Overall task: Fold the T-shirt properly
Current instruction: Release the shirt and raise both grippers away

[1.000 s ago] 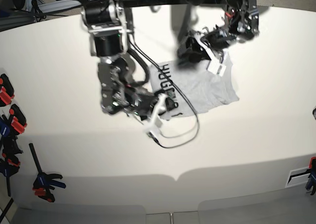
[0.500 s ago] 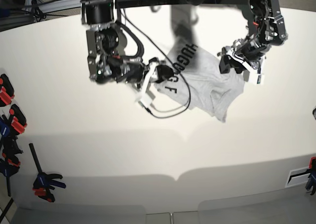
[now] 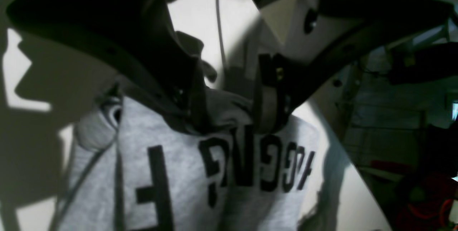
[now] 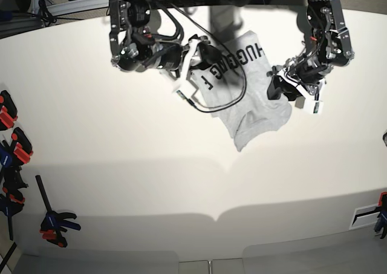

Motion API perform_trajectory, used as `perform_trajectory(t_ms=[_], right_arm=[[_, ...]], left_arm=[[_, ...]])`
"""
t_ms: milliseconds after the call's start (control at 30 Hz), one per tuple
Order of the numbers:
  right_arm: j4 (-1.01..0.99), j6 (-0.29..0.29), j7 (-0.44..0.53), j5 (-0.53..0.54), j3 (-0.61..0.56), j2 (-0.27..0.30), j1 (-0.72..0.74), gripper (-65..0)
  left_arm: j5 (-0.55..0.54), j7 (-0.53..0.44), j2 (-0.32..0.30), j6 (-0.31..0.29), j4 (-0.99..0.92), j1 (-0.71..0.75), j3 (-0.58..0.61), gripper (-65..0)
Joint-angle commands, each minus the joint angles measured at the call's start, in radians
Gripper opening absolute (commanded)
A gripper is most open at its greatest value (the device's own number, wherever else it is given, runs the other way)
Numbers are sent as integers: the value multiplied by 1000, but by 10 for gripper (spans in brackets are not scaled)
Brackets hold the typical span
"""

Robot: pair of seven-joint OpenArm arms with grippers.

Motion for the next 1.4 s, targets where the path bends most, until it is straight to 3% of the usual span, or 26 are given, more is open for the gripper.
perform_trajectory(t_ms=[0,367,533,633,733,967,1167,1367], right_arm=[[18,9,14,40,-15,-16,2,-440],[31,9,23,47,-168,-19,-2,-440],[128,9,-52,47,-97,-19,-10,-440],[239,9,-60,48,-15,-19,-42,-440],[356,9,-59,48,75,-11,-83,-440],[542,9,-62,61,277,79,-221,-440],[607,9,-116,159,435,171,-432,-440],[611,9,-180,305,500,291,-698,-440]], left_arm=[[-4,-21,-7,-3,15,-16,-4,-341],[20,-11,-21,-2,18,-43,-5,-341],[-63,103,-72,1,87,-24,-8,-341],[-163,48,-97,36,192,42,-47,-341],[-171,18,-97,54,311,120,-108,-341],[-111,18,-98,53,441,326,-203,-341],[-111,42,-98,47,441,485,-303,-341],[-187,192,-98,-54,443,629,-371,-341]])
